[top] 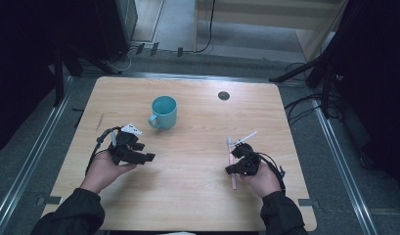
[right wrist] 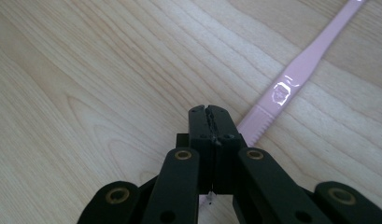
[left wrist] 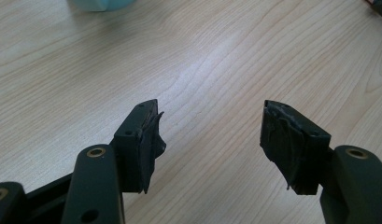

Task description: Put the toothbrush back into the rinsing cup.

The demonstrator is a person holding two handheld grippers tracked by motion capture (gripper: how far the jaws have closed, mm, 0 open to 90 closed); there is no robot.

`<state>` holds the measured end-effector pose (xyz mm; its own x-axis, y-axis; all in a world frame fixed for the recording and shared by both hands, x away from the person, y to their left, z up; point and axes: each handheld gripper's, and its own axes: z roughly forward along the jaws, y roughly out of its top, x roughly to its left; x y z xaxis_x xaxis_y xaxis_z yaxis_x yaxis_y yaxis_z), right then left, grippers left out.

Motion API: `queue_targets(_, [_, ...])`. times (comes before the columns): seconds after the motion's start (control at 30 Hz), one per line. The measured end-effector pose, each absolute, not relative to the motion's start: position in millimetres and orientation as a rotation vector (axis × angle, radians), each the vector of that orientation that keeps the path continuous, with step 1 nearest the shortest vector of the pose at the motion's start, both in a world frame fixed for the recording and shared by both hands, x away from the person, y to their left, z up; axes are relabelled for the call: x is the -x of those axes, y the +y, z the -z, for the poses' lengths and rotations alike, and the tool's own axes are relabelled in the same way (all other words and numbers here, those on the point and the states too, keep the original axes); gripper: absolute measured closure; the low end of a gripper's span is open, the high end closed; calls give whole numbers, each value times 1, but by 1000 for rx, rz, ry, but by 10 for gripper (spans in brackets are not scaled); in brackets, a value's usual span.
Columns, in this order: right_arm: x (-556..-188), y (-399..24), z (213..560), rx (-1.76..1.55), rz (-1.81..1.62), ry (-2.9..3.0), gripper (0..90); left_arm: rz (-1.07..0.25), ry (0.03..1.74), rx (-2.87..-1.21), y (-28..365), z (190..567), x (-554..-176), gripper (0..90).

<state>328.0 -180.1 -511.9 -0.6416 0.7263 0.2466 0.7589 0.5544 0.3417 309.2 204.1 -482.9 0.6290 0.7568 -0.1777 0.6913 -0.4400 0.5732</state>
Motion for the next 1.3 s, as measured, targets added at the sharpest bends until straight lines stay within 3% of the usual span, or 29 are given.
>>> queue_targets(0.77, [-335, -188, 495, 1412, 682, -2671, 873, -145, 1143, -2232, 207, 483, -307, 375])
queue_targets(1.3, [-340, -193, 471, 1592, 629, -2681, 763, -159, 1160, -2227, 208, 484, -306, 363])
